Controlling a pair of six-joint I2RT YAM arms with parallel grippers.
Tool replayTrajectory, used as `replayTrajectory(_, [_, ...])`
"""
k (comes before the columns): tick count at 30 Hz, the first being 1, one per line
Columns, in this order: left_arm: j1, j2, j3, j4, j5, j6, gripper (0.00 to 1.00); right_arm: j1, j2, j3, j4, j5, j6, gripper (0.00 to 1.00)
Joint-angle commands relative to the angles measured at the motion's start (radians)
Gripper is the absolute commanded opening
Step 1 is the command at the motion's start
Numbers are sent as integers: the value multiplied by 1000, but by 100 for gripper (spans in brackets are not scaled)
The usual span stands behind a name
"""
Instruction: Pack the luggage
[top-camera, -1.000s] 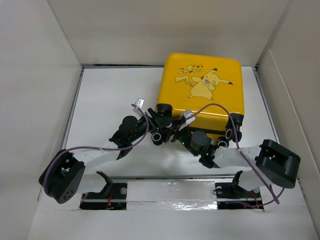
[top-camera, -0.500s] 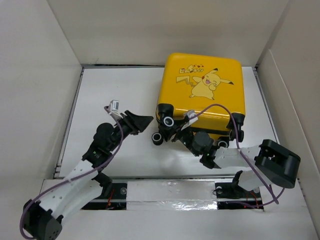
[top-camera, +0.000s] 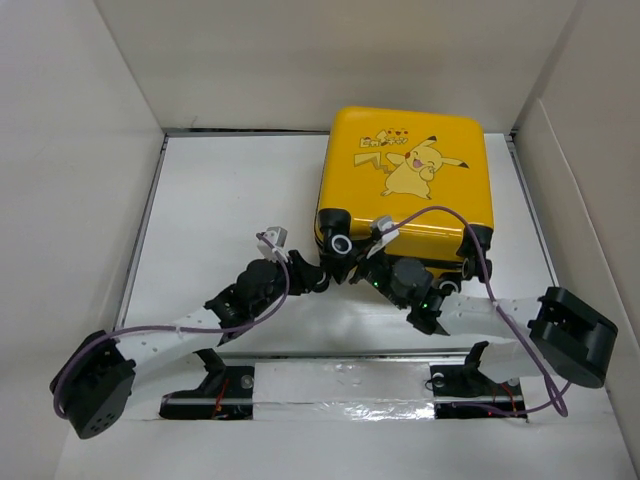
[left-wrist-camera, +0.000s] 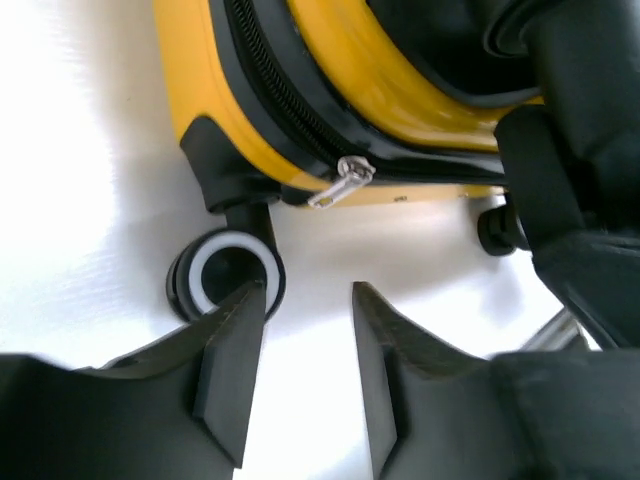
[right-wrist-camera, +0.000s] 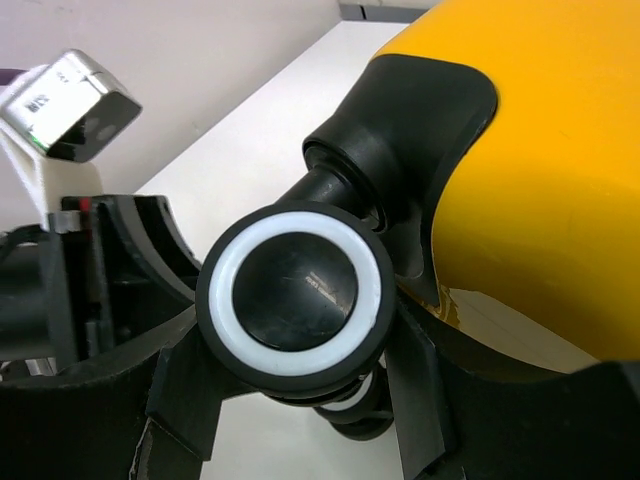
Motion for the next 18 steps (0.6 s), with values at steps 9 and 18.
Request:
replayTrajectory(9, [-42, 241, 88, 380, -97, 86, 43, -39, -109, 115, -78, -28, 31, 0])
replayTrajectory(18, [-52, 344, 116, 477, -86, 89, 40, -39, -96, 127, -67, -71, 43, 0])
